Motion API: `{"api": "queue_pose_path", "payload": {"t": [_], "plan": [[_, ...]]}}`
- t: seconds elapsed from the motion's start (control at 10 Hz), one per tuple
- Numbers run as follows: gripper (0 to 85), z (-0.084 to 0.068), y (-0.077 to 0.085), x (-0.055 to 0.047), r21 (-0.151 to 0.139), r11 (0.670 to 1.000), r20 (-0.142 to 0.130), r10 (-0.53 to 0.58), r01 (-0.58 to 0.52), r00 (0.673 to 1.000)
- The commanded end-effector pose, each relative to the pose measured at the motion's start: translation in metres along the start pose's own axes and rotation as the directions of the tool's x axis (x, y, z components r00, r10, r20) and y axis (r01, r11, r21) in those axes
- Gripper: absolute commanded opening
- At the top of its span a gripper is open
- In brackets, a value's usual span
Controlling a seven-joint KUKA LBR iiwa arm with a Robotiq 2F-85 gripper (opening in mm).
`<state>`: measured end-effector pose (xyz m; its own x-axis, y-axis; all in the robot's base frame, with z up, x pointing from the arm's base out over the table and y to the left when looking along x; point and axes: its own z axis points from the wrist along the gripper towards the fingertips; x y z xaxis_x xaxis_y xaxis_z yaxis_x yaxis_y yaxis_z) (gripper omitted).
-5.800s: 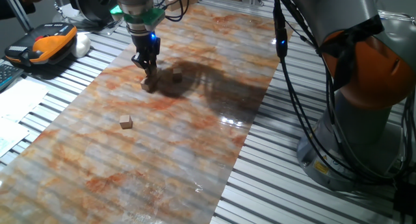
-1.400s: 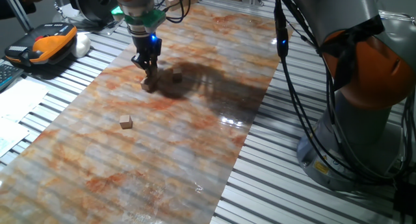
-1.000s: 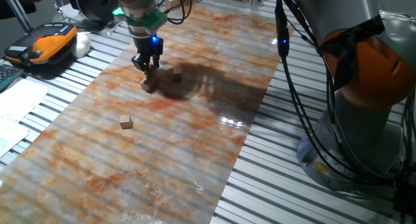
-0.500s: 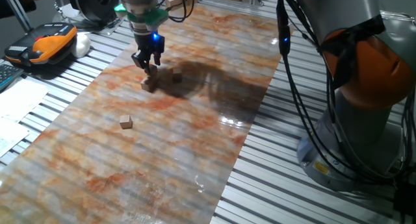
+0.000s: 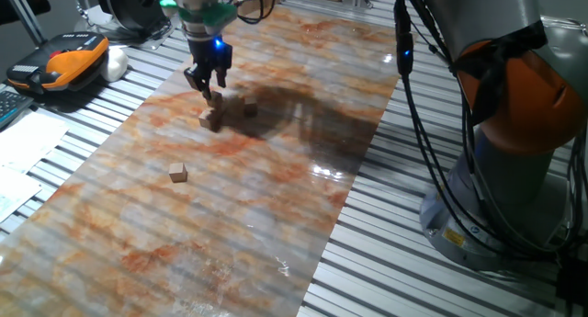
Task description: Stack the blocks into a pyramid shape
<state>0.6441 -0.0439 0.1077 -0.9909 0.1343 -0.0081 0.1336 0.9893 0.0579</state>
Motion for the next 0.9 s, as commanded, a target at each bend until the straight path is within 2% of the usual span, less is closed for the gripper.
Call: {"api": "queue_pose_path", "payload": {"t": [0.0,0.3,0.4,0.6,0.8], "plan": [[34.0,-0.006,0.005,0.001,-0.013,1.000,-0.011,0.005,-0.005,1.000],[34.0,-0.012,0.032,0.001,-0.010,1.000,-0.041,0.021,-0.021,0.999],[34.0,-0.012,0.043,0.002,0.004,0.999,-0.042,0.036,-0.036,0.998],[34.0,-0.007,0.066,0.008,0.023,0.997,-0.018,0.073,-0.072,0.997],[34.0,0.003,0.086,0.017,0.033,0.993,0.023,0.115,-0.116,0.993]]}}
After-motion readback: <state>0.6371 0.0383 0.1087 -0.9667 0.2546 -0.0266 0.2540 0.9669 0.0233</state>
